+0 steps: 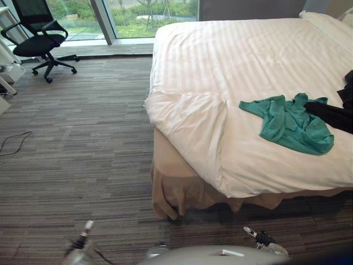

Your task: Tidy the bed and pick cloth on bed and put in laundry

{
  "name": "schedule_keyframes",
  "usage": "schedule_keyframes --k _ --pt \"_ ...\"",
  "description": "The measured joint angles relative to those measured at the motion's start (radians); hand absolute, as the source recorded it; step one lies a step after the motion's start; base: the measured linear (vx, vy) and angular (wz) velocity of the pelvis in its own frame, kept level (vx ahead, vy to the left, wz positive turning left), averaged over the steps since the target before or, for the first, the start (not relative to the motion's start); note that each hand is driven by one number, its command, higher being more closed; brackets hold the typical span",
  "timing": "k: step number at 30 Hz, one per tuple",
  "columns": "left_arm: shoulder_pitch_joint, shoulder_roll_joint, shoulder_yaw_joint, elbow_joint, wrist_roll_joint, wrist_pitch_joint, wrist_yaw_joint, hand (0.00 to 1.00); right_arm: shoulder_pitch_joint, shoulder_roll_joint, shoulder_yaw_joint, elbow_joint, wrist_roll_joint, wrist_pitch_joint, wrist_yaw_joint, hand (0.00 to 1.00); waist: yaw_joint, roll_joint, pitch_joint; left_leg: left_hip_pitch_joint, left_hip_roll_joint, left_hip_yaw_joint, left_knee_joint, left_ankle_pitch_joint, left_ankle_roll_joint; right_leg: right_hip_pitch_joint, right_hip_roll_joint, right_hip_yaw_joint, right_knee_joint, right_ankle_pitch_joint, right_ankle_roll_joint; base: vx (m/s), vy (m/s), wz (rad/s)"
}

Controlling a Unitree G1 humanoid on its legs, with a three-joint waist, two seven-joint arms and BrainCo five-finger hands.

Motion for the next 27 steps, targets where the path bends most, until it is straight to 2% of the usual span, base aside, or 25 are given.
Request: schedule_keyframes --k 2,5,7,9,11,14,21,25,27 --pt "-0.029 0.061 0.002 -0.054 0.038 -0.019 0.037 0.00 0.025 0.000 0.002 0.000 0.000 -0.001 -0.009 0.00 0.009 -0.003 -0.003 -0.001 -0.002 -0.002 -0.001 0.000 0.000 -0.001 -0.002 0.000 0.000 0.000 0.000 0.00 0.000 0.00" --pt "-0.046 0.091 -0.013 -0.171 0.042 -0.035 0.091 0.00 0.058 0.003 0.001 -0.002 0.002 -0.003 -0.014 0.00 0.012 -0.003 -0.009 -0.002 -0.005 -0.007 -0.001 0.000 0.000 -0.002 -0.004 -0.007 0.000 0.000 0.000 -0.02 -0.002 0.05" --pt "-0.055 0.092 -0.053 -0.257 0.096 -0.041 0.133 0.00 0.077 0.005 0.001 -0.005 0.005 -0.009 -0.014 0.00 0.017 -0.006 -0.011 -0.004 -0.005 -0.013 -0.001 0.000 0.000 0.000 -0.004 -0.011 0.000 0.000 0.000 -0.01 -0.011 0.07" --pt "-0.056 0.092 -0.138 -0.368 0.202 -0.043 0.176 0.00 0.100 0.008 0.000 -0.017 0.022 -0.011 -0.014 0.00 0.028 -0.005 -0.012 -0.005 -0.006 -0.018 -0.001 0.000 0.000 0.001 -0.004 -0.013 0.000 0.000 0.000 -0.02 -0.008 0.05" --pt "-0.056 0.091 -0.190 -0.464 0.254 -0.046 0.188 0.00 0.118 0.010 -0.003 -0.034 0.023 -0.011 -0.014 0.00 0.035 -0.003 -0.013 -0.006 -0.006 -0.021 -0.001 0.000 0.000 0.002 -0.004 -0.017 0.000 -0.001 -0.001 -0.01 -0.010 0.04" --pt "-0.056 0.067 -0.215 -0.542 0.378 -0.051 0.224 0.00 0.123 0.013 -0.030 -0.043 0.026 -0.011 -0.013 0.00 0.031 0.006 -0.018 -0.006 -0.006 -0.021 -0.001 0.000 0.000 0.002 -0.004 -0.017 -0.001 -0.001 -0.002 0.00 0.000 0.00" --pt "-0.080 0.053 -0.362 -0.633 0.526 -0.028 0.237 0.00 0.145 0.028 -0.076 -0.062 0.032 -0.011 -0.006 0.00 0.011 0.018 -0.025 -0.002 -0.005 -0.002 -0.001 0.000 0.000 0.000 -0.003 -0.006 -0.004 0.000 -0.002 0.00 -0.001 -0.05" --pt "-0.169 0.073 -0.441 -0.639 0.623 -0.008 0.227 0.00 0.147 0.027 -0.087 -0.073 0.043 -0.011 0.005 0.00 0.000 0.024 -0.025 -0.003 -0.003 0.026 0.000 -0.001 0.000 -0.022 -0.002 0.024 -0.003 0.007 -0.003 -0.02 0.005 -0.20" --pt "-0.208 0.107 -0.484 -0.639 0.655 0.002 0.210 0.00 0.147 0.027 -0.112 -0.082 0.053 -0.011 0.008 0.00 -0.020 0.032 -0.021 -0.007 -0.003 0.040 0.002 -0.002 0.000 -0.038 -0.002 0.041 -0.004 0.013 -0.004 -0.02 0.013 -0.26"
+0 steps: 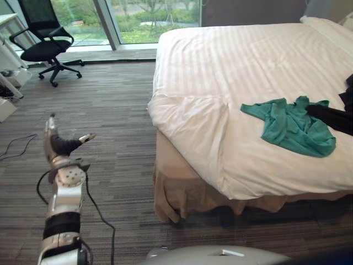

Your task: Tidy the bed and pick cloth on bed and put in laundry

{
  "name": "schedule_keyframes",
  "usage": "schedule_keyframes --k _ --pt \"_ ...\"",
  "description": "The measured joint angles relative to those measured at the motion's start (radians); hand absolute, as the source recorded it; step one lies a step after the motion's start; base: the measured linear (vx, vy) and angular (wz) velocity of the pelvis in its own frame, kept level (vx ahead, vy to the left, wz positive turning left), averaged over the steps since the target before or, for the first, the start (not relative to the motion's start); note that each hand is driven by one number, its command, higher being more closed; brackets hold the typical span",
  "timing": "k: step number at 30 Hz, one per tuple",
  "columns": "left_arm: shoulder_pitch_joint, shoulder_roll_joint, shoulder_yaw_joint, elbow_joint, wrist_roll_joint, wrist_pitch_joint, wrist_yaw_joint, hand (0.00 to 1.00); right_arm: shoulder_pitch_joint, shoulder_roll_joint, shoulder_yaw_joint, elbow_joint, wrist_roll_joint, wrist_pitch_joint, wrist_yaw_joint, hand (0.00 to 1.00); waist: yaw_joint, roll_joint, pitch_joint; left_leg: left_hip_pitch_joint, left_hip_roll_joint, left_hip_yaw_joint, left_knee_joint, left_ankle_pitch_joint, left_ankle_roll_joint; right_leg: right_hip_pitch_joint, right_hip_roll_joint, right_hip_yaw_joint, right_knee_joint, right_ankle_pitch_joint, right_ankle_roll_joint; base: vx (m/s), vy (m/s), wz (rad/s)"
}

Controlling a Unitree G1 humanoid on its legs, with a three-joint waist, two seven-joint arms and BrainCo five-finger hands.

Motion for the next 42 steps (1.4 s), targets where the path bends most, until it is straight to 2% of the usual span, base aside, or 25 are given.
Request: schedule_keyframes --k 4,5,11,16,18,20,25,32,42 --pt "-0.087 0.039 -0.041 0.002 0.033 0.020 -0.010 0.00 0.000 -0.002 -0.024 -0.018 0.019 0.001 0.000 0.00 -0.011 0.020 0.014 -0.023 0.000 0.044 0.002 -0.002 0.000 -0.055 0.001 0.046 -0.001 0.018 -0.001 -0.01 0.019 -0.33" --pt "-0.116 0.050 -0.050 0.004 0.052 0.027 -0.011 0.00 0.000 -0.001 -0.028 -0.031 0.023 0.000 0.000 0.00 -0.024 0.025 0.022 -0.036 0.000 0.050 0.003 -0.001 0.001 -0.069 0.001 0.053 -0.001 0.024 -0.002 0.02 0.011 -0.21" --pt "-0.271 0.080 -0.127 0.012 0.084 0.031 -0.018 0.00 -0.017 -0.002 -0.050 -0.059 0.059 -0.001 -0.001 0.00 -0.052 0.041 0.067 -0.094 -0.001 0.095 0.004 0.002 0.006 -0.164 0.001 0.108 0.012 0.044 -0.002 0.00 0.009 -0.21" --pt "-0.399 0.113 -0.189 0.012 0.124 0.041 -0.020 0.00 -0.067 0.001 -0.050 -0.076 0.084 -0.009 -0.004 0.00 -0.065 0.041 0.127 -0.181 0.002 0.130 0.038 -0.001 0.015 -0.285 -0.001 0.165 0.048 0.054 -0.005 -0.02 -0.007 -0.26" --pt "-0.450 0.122 -0.221 0.012 0.130 0.047 -0.020 0.00 -0.083 0.001 -0.049 -0.078 0.089 -0.011 -0.007 0.00 -0.078 0.038 0.147 -0.210 0.007 0.131 0.057 -0.003 0.017 -0.311 0.000 0.172 0.055 0.059 -0.011 0.00 -0.021 -0.05" --pt "-0.510 0.138 -0.271 0.013 0.167 0.053 -0.025 0.00 -0.088 0.002 -0.043 -0.100 0.099 -0.023 -0.007 0.00 -0.083 0.037 0.167 -0.245 0.011 0.136 0.087 -0.010 0.020 -0.350 -0.001 0.193 0.068 0.060 -0.011 0.00 -0.021 -0.14" --pt "-0.611 0.143 -0.329 0.020 0.170 0.054 -0.041 0.00 -0.108 0.002 -0.040 -0.121 0.126 -0.033 -0.011 0.00 -0.093 0.037 0.205 -0.306 0.027 0.152 0.159 -0.036 0.026 -0.405 -0.001 0.214 0.098 0.060 -0.011 0.01 -0.018 -0.13" --pt "-0.713 0.144 -0.393 0.055 0.170 0.057 -0.056 0.00 -0.115 0.009 0.004 -0.204 0.143 -0.045 -0.020 0.00 -0.089 0.033 0.253 -0.392 0.061 0.185 0.287 -0.103 0.025 -0.494 0.003 0.261 0.147 0.061 -0.010 -0.02 0.001 -0.16" --pt "-0.860 0.138 -0.463 0.143 0.202 0.080 -0.098 0.00 -0.114 0.040 0.079 -0.352 0.186 -0.063 -0.029 0.00 -0.076 0.013 0.289 -0.497 0.122 0.242 0.428 -0.147 0.042 -0.574 0.007 0.266 0.161 0.127 -0.001 -0.06 0.005 -0.10"
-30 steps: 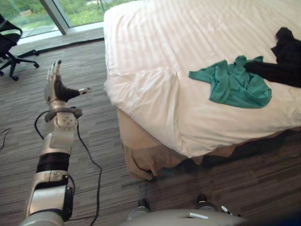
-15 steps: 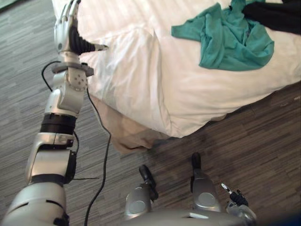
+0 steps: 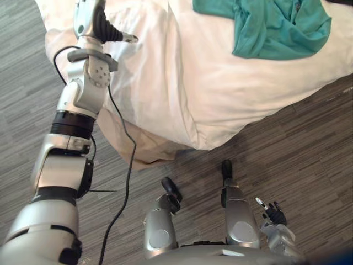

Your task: Tidy the bed and pick cloth on bed and put in laundry

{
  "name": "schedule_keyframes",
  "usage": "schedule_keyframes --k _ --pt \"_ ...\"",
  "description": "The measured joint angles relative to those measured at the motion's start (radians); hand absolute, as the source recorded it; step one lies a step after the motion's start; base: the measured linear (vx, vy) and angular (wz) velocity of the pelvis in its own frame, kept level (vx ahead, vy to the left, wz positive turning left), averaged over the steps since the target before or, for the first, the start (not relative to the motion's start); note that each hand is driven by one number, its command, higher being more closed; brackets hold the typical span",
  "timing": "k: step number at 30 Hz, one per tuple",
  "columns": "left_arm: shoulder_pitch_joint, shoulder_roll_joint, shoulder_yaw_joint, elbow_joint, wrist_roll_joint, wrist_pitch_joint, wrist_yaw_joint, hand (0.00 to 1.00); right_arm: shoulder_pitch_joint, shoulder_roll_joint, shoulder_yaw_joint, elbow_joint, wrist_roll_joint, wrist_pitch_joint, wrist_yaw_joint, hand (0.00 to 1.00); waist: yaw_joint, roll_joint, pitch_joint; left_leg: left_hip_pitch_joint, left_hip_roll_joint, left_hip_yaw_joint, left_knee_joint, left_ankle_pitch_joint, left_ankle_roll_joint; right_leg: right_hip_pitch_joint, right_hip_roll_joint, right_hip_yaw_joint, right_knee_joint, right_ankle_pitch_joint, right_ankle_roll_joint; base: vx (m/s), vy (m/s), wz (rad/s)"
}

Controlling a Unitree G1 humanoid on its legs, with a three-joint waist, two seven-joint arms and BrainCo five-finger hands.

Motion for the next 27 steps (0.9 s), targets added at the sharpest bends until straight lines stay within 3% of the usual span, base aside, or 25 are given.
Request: schedule_keyframes --k 2,3,6,8,15,20,27 --pt "-0.062 -0.010 -0.010 0.061 -0.001 -0.002 -0.004 0.00 0.000 0.004 0.029 -0.033 0.001 -0.004 0.000 0.00 0.008 -0.011 0.009 -0.035 0.012 0.013 0.031 -0.005 0.007 -0.025 0.001 0.000 -0.001 0.013 0.005 -0.11 -0.025 -0.06" --pt "-0.071 -0.012 -0.009 0.071 -0.002 -0.001 -0.008 1.00 0.001 0.004 0.034 -0.038 0.002 -0.005 0.000 0.00 0.010 -0.012 0.009 -0.043 0.018 0.019 0.037 -0.009 0.008 -0.033 0.004 0.000 -0.001 0.019 0.007 -0.13 -0.030 -0.13" --pt "-0.104 -0.030 -0.021 0.117 -0.011 0.006 -0.052 1.00 0.000 0.006 0.045 -0.057 0.029 -0.008 -0.002 0.00 0.026 -0.016 0.011 -0.089 0.040 0.028 0.070 -0.013 0.010 -0.066 0.015 0.000 -0.014 0.051 0.013 -0.12 -0.038 -0.12" --pt "-0.113 -0.030 -0.042 0.147 -0.017 0.006 -0.124 1.00 -0.001 0.006 0.061 -0.071 0.029 -0.008 0.000 0.00 0.030 -0.020 0.013 -0.102 0.057 0.037 0.087 -0.023 0.016 -0.073 0.026 0.000 -0.031 0.068 0.013 -0.13 -0.058 -0.10" --pt "-0.202 -0.027 -0.135 0.186 -0.083 -0.014 -0.262 1.00 -0.002 0.004 0.077 -0.076 0.029 0.003 0.016 0.00 0.046 -0.022 0.012 -0.167 0.093 0.032 0.154 -0.057 0.031 -0.082 0.037 -0.011 -0.072 0.071 0.013 -0.11 -0.079 -0.02" --pt "-0.209 -0.025 -0.238 0.177 -0.125 -0.049 -0.303 1.00 -0.002 0.004 0.077 -0.072 0.028 0.006 0.035 0.00 0.048 -0.022 0.003 -0.188 0.098 0.004 0.172 -0.055 0.036 -0.074 0.037 -0.034 -0.071 0.071 0.013 -0.05 -0.079 0.14" --pt "-0.155 0.016 -0.362 0.052 -0.156 -0.063 -0.336 1.00 -0.008 0.004 0.077 -0.062 0.017 0.013 0.049 0.00 0.052 -0.025 -0.011 -0.142 0.084 -0.007 0.162 -0.038 0.048 -0.008 0.023 -0.080 -0.070 0.070 0.012 0.00 -0.056 0.17"
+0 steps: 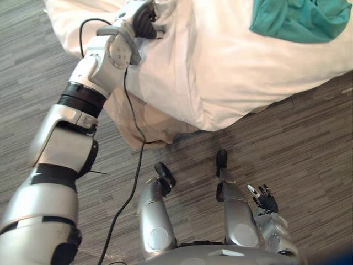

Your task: Tidy the bed and pick cloth on bed and put in laundry

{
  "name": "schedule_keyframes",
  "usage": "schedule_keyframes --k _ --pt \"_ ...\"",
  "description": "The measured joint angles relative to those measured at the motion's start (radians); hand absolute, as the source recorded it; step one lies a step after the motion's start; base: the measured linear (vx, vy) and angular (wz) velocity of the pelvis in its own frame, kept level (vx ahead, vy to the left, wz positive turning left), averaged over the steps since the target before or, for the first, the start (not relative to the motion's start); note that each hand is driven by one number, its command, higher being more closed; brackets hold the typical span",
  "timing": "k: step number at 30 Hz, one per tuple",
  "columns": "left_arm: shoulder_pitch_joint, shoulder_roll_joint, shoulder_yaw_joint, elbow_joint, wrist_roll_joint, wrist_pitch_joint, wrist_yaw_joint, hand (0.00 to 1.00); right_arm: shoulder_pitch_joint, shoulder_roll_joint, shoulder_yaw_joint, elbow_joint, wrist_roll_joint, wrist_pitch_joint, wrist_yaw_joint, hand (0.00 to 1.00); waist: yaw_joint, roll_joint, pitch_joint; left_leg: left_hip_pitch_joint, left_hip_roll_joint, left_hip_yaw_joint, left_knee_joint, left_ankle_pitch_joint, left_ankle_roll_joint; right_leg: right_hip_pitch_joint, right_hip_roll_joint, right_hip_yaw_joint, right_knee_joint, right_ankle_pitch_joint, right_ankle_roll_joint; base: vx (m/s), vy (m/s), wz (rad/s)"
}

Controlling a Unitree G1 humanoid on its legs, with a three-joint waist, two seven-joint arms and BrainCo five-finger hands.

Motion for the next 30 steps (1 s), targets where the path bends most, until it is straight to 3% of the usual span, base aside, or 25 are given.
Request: schedule_keyframes --k 6,8,17,18,22,30 --pt "0.251 0.025 -0.019 -0.111 -0.019 -0.022 -0.017 1.00 0.015 -0.004 -0.001 0.069 -0.027 0.014 0.002 0.00 0.002 -0.009 -0.087 0.113 -0.059 -0.026 -0.098 0.025 -0.009 0.111 -0.032 -0.052 -0.006 -0.044 -0.012 0.00 -0.033 0.25" --pt "0.381 0.026 -0.008 -0.121 -0.026 -0.036 -0.021 1.00 0.048 -0.007 -0.003 0.097 -0.061 0.022 0.003 0.00 0.015 -0.010 -0.133 0.154 -0.080 -0.033 -0.146 0.042 -0.016 0.153 -0.038 -0.063 -0.024 -0.049 -0.014 0.00 -0.053 0.24" --pt "0.813 0.026 0.198 -0.126 -0.080 -0.040 -0.043 1.00 0.089 -0.056 -0.058 0.251 -0.158 0.058 0.020 0.00 0.020 -0.009 -0.212 0.319 -0.179 -0.095 -0.359 0.150 -0.029 0.300 -0.063 -0.147 -0.062 -0.074 -0.015 0.02 -0.033 0.26" --pt "0.858 0.025 0.225 -0.127 -0.085 -0.040 -0.043 0.00 0.087 -0.055 -0.061 0.265 -0.160 0.063 0.021 0.00 0.018 -0.010 -0.223 0.337 -0.188 -0.108 -0.391 0.166 -0.030 0.316 -0.062 -0.162 -0.066 -0.078 -0.017 0.01 -0.018 0.32" --pt "0.980 -0.001 0.312 -0.129 -0.085 -0.041 -0.040 0.00 0.086 -0.057 -0.088 0.292 -0.200 0.072 0.027 0.00 0.015 -0.013 -0.249 0.402 -0.213 -0.141 -0.493 0.216 -0.036 0.363 -0.061 -0.198 -0.070 -0.099 -0.016 0.02 -0.018 0.25" --pt "1.143 -0.240 0.545 -0.091 -0.099 -0.037 0.034 0.00 0.073 -0.066 -0.120 0.353 -0.297 0.105 0.029 0.00 0.032 -0.032 -0.297 0.443 -0.239 -0.256 -0.586 0.262 -0.037 0.444 -0.062 -0.315 -0.075 -0.140 -0.021 0.06 -0.012 0.45"
